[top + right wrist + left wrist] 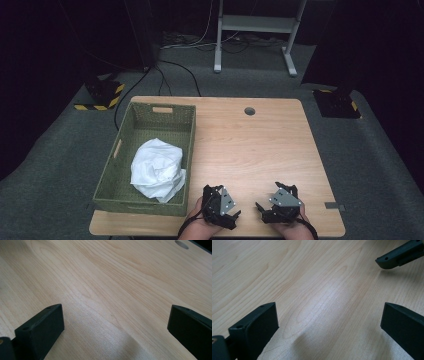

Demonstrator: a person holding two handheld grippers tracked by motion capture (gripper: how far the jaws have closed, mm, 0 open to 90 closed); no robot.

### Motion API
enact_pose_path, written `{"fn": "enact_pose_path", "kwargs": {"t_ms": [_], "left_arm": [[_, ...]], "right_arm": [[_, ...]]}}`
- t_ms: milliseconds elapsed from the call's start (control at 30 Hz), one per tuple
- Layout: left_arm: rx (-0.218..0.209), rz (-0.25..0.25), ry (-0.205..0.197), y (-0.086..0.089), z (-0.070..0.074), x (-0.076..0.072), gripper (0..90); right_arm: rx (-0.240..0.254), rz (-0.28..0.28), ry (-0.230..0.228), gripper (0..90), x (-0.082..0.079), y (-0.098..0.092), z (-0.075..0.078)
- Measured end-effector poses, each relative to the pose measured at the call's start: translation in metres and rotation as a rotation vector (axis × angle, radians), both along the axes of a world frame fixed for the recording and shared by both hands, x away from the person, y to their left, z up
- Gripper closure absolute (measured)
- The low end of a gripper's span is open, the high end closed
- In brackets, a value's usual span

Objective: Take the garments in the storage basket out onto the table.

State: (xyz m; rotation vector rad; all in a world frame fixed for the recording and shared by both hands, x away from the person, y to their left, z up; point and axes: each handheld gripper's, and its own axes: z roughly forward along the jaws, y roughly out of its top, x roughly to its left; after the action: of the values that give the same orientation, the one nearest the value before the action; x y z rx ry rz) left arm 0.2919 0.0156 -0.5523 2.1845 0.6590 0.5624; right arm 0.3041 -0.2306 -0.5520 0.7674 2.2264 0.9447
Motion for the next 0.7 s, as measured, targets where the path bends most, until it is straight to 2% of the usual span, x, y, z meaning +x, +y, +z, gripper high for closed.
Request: {"fn": "enact_pose_path", "kwargs": {"t_ms": [133,700], "left_arm": [[0.008,-0.002,0.018,-0.0007,-0.0002,0.0019,1.4],[-0.011,-0.037,0.029,0.0003,0.0002,0.0033,1.3]], "right_arm": [[0.013,-0.004,-0.011,0.2,-0.0011,-0.0013,0.0005],[0.029,0.003,-0.019,0.2,-0.0026,-0.0028,0.0010]]}}
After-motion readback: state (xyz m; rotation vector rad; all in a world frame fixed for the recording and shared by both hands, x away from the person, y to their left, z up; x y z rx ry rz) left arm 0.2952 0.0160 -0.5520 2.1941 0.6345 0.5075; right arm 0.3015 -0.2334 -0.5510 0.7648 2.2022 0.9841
